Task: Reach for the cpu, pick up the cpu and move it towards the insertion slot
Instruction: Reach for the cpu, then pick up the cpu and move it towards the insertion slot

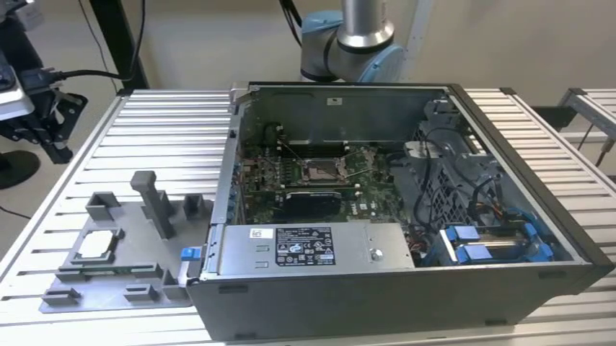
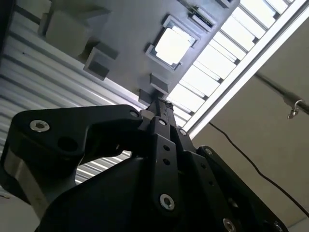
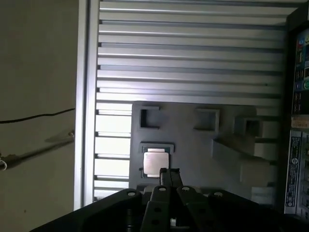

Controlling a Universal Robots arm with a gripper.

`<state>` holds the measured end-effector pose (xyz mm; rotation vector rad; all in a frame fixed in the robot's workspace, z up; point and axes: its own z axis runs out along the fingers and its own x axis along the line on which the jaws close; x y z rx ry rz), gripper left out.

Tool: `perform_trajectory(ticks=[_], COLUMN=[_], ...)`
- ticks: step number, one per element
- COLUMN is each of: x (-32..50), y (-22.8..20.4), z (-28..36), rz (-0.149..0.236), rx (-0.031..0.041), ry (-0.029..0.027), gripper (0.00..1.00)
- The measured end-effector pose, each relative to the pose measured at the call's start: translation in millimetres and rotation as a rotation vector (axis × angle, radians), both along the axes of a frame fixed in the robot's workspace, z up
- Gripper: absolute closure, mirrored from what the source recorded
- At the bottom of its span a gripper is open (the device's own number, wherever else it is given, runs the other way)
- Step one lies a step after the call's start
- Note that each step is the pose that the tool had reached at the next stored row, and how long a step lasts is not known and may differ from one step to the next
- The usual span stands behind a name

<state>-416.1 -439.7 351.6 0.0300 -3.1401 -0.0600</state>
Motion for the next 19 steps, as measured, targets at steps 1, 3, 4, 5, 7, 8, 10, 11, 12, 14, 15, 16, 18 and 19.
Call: perform_trajectory(ticks=[1,3,4,5,7,8,10,11,12,14,15,16,18,19], x=[-0.9,-1.9,-1.9,-1.9,-1.9,-2.0,-2.0,-2.0,-2.1,-2.1,-2.1,-2.2,-2.2,-2.4], y=[-1.1,-1.5,-1.5,-1.5,-1.5,-1.6,-1.6,-1.6,-1.5,-1.6,-1.5,-1.6,-1.5,-1.6], z=[-0.1,0.0,-0.1,-0.1,0.0,0.0,-0.1,0.0,0.0,0.0,-0.1,0.0,0.0,0.0], rz=[0.000,0.000,0.000,0.000,0.000,0.000,0.000,0.000,0.000,0.000,0.000,0.000,0.000,0.000], rx=[0.0001,0.0002,0.0003,0.0003,0.0002,0.0003,0.0003,0.0003,0.0002,0.0003,0.0003,0.0003,0.0003,0.0003], ry=[-0.0001,0.0000,-0.0001,-0.0001,0.0000,0.0000,0.0000,0.0000,0.0000,0.0000,0.0000,0.0000,0.0000,0.0000], gripper=[1.00,1.00,1.00,1.00,1.00,1.00,0.00,0.00,0.00,0.00,0.00,0.00,0.00,0.00])
